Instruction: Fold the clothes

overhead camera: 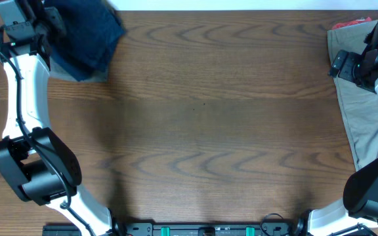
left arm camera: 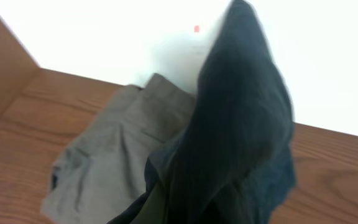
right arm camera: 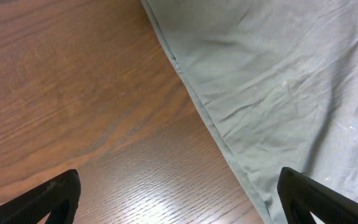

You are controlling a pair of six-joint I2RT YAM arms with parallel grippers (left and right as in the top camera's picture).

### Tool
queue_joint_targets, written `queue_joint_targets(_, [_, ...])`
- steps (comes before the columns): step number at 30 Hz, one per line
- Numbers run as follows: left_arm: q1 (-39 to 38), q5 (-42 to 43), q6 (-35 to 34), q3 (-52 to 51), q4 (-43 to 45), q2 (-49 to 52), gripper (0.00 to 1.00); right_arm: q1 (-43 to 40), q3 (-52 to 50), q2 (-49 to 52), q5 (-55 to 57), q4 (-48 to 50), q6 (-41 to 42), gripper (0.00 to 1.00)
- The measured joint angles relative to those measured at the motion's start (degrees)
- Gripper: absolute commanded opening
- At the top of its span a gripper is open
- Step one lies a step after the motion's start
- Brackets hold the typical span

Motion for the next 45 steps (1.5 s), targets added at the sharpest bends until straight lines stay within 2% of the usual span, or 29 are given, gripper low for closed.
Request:
queue_joint_targets(10, [2.97, -5.75, -4.17, 0.00, 5.44, 13.00, 0.06, 0.00, 0.00, 0.00, 0.00, -0.02, 0.00, 0.99])
queue_joint_targets(11, [3.48, -6.97, -5.11, 0.00, 5.64, 14.49, 0.16, 0.00, 0.00, 0.00, 0.00, 0.00, 0.00, 0.99])
queue_joint_targets(14, [4.90, -9.90, -6.62, 0.00, 5.68, 18.05, 0.80, 0.00, 0.00, 0.00, 0.00, 0.00, 0.00, 0.99])
queue_joint_targets(17, [6.01, -11.41, -7.34, 0.00, 5.53, 19.80, 0.88, 0.00, 0.00, 0.00, 0.00, 0.00, 0.00, 0.99])
queue_joint_targets(18, [6.36, -11.65, -7.67, 0.00, 5.51, 20.11, 0.96, 0.00, 0.00, 0.00, 0.00, -0.02, 0.00, 0.99])
queue_joint_targets(22, [7.13, -12.48, -8.31, 0.00, 5.70, 19.78, 0.99, 0.00, 0.00, 0.00, 0.02, 0.00, 0.00, 0.99])
queue_joint_targets(27, [6.56, -12.94, -9.33, 0.00, 5.44, 16.59, 0.98, 0.00, 0.00, 0.00, 0.02, -0.02, 0.00, 0.99])
queue_joint_targets(29, [6.01, -12.72, -10.91, 0.00, 4.81, 13.86, 0.72, 0.00, 0.00, 0.00, 0.00, 0.00, 0.00, 0.99])
queue_joint_targets(31, [5.40, -11.69, -11.93, 0.00, 4.02, 10.88, 0.36, 0.00, 0.00, 0.00, 0.00, -0.02, 0.00, 0.99])
queue_joint_targets(33, [4.66, -9.84, -12.41, 0.07, 3.96, 8.37, 0.07, 0.00, 0.00, 0.00, 0.00, -0.02, 0.00, 0.99])
queue_joint_targets(38, [2.49, -6.60, -12.81, 0.68, 6.14, 6.78, 0.06, 0.00, 0.00, 0.00, 0.02, 0.00, 0.00, 0.99])
queue_joint_targets(45, [1.77, -5.07, -12.37, 0.70, 9.57, 12.72, 0.06, 0.00, 0.00, 0.00, 0.00, 0.00, 0.00, 0.99])
